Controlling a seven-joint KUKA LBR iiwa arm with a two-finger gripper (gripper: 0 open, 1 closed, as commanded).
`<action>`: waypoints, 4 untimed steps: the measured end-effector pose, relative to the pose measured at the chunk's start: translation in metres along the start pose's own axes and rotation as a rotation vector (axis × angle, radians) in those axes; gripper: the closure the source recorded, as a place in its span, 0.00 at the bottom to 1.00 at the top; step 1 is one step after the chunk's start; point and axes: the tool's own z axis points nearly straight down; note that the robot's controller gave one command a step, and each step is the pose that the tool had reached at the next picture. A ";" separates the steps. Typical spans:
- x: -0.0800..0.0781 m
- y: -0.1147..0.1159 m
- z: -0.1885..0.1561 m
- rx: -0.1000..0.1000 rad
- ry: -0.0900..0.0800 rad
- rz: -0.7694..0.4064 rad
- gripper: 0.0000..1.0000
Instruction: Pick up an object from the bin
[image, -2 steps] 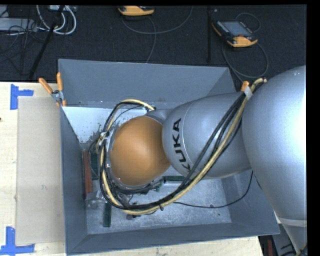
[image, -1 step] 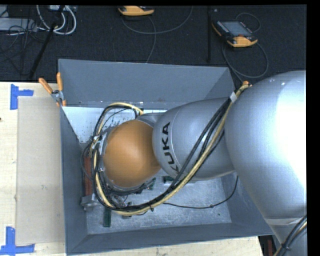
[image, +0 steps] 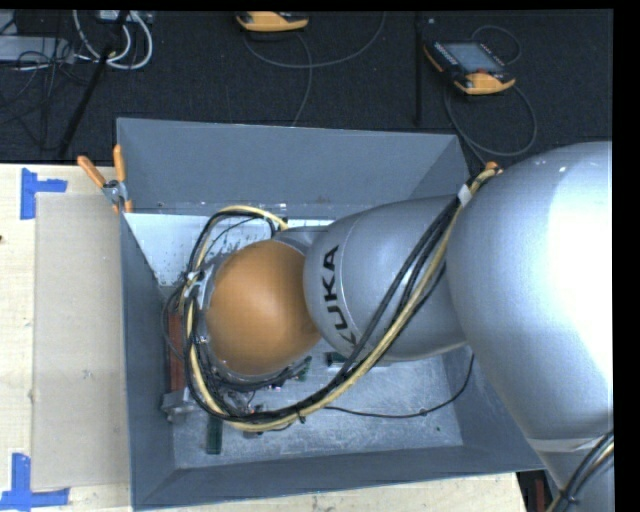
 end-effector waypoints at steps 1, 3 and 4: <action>0.000 0.000 0.000 0.000 0.000 0.001 1.00; -0.002 -0.001 -0.076 0.004 -0.002 0.016 1.00; -0.003 -0.001 -0.100 0.004 -0.002 0.024 1.00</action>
Offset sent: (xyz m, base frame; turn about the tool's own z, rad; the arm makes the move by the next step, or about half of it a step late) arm 0.0000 0.0000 0.0000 0.0000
